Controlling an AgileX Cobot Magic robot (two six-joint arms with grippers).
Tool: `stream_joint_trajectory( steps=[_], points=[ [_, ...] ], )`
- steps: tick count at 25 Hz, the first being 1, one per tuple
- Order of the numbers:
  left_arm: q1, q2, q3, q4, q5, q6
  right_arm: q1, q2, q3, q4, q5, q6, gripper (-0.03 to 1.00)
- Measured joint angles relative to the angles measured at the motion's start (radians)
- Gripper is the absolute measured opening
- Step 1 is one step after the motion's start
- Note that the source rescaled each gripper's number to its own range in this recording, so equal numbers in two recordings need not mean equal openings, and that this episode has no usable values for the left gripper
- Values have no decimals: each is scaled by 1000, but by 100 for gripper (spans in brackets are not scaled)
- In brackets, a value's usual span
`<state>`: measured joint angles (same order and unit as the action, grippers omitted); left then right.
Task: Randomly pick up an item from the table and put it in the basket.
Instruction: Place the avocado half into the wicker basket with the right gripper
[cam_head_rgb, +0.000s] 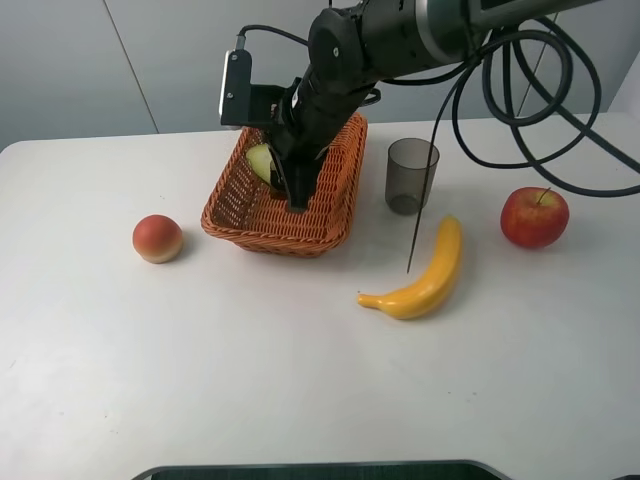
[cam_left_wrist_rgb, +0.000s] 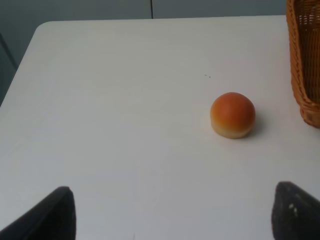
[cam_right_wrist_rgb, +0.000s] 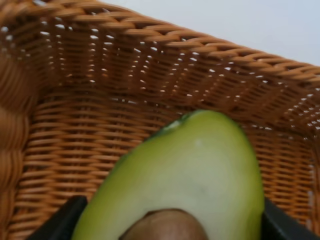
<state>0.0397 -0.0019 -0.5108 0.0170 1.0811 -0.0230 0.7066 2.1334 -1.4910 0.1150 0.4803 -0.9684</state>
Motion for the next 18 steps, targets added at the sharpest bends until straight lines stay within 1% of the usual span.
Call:
stream_joint_trajectory(
  steps=[8,13,14,17,18],
  points=[
    [0,0,0,0,0,0,-8,26,-2,3,-72,-19,0],
    [0,0,0,0,0,0,-8,26,-4,3,-82,-34,1],
    [0,0,0,0,0,0,-8,26,-4,3,-82,-34,10],
    [0,0,0,0,0,0,-8,26,-6,3,-82,-38,59],
    [0,0,0,0,0,0,-8,26,-6,3,-82,-38,73]
  ],
)
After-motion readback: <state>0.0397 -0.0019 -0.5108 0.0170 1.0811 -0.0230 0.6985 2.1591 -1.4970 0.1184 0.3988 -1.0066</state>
